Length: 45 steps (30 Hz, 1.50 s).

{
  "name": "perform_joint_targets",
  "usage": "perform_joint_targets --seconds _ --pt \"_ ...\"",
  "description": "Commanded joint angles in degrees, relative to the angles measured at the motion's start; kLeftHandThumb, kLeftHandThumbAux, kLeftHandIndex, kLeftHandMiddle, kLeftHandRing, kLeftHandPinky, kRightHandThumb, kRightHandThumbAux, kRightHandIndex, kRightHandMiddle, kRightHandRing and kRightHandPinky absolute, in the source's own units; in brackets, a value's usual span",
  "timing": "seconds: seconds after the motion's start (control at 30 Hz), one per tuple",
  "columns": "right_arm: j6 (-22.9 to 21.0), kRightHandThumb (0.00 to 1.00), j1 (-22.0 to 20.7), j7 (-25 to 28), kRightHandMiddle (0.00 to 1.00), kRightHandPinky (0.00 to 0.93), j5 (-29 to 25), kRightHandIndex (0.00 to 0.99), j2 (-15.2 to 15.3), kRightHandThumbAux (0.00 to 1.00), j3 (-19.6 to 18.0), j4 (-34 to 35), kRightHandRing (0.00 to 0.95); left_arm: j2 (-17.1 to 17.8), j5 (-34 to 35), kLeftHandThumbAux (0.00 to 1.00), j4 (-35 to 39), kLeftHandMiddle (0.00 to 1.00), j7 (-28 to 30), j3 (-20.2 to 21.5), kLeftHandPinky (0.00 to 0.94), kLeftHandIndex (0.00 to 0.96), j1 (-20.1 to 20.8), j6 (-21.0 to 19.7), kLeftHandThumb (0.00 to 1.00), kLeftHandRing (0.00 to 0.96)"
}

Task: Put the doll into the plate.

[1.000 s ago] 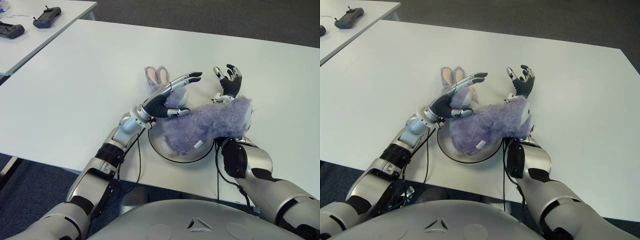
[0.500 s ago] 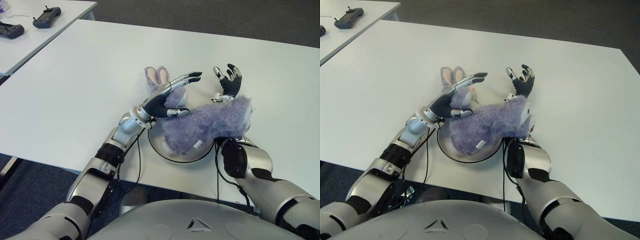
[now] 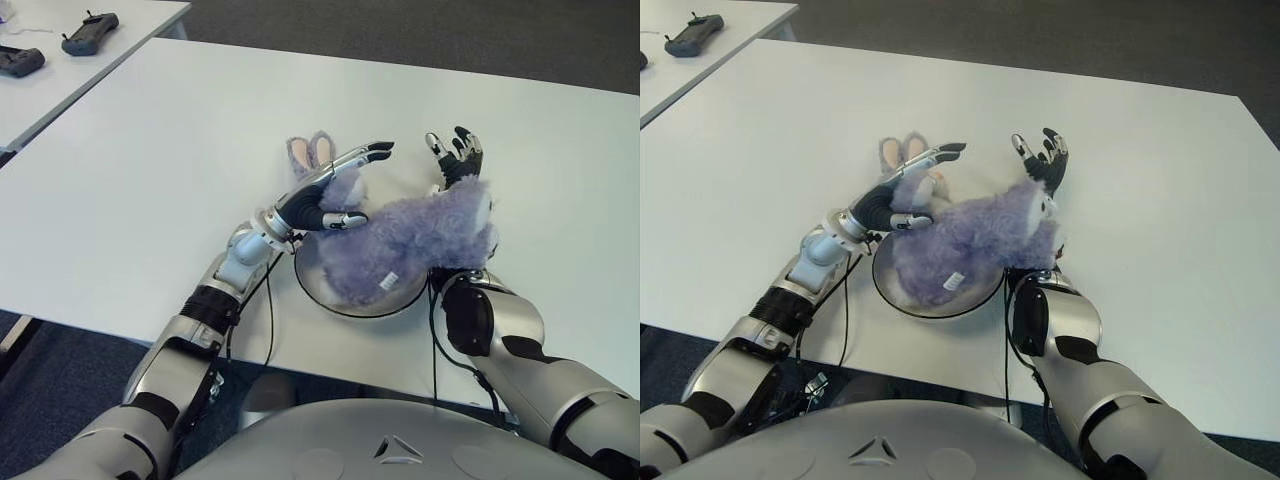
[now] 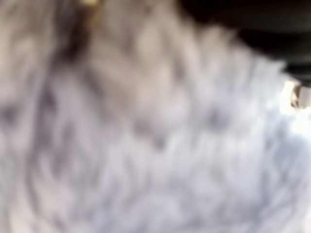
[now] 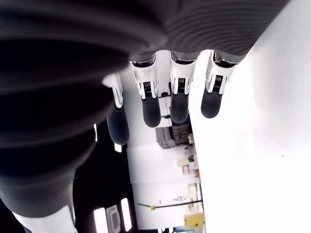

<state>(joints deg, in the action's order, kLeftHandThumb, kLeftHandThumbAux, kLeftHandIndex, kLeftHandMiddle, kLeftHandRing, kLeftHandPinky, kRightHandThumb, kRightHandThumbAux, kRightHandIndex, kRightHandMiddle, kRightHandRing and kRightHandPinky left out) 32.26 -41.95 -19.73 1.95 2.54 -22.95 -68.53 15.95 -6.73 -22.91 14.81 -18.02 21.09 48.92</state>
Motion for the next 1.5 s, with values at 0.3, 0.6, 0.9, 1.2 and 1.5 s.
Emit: perform_joint_targets --seconds 0.3,0.6,0.9,1.2,1.5 --pt "-7.4 0.049 16.2 -0.5 0.143 0.099 -1.9 0.240 -4.9 0.774 -1.3 -9.3 0.092 3.6 2.8 0.213 2.1 0.000 7.0 -0.3 0.000 0.000 -3.9 -4.9 0.220 0.000" --pt "-7.3 0.054 16.2 -0.3 0.147 0.107 -2.1 0.240 -4.9 0.781 -1.4 -9.3 0.097 5.9 7.5 0.188 5.8 0.000 10.5 0.8 0.000 0.000 -2.3 -2.7 0.239 0.000" --pt "-7.4 0.035 16.1 -0.9 0.142 0.101 -1.7 0.247 -5.0 0.792 -1.2 -9.3 0.099 6.3 7.3 0.153 6.6 0.000 11.4 1.6 0.000 0.000 -1.4 -2.1 0.243 0.000" --pt "-7.0 0.035 16.2 -1.2 0.144 0.117 -1.4 0.250 -5.0 0.791 -0.8 -9.3 0.105 6.7 6.7 0.124 7.6 0.000 11.5 2.1 0.000 0.000 -1.5 -2.8 0.270 0.000" --pt "-7.0 0.041 16.1 -1.0 0.143 0.106 -1.6 0.243 -5.1 0.793 -0.9 -9.2 0.104 7.5 7.2 0.117 8.8 0.000 12.3 2.2 0.000 0.000 -1.6 -4.3 0.277 0.000"
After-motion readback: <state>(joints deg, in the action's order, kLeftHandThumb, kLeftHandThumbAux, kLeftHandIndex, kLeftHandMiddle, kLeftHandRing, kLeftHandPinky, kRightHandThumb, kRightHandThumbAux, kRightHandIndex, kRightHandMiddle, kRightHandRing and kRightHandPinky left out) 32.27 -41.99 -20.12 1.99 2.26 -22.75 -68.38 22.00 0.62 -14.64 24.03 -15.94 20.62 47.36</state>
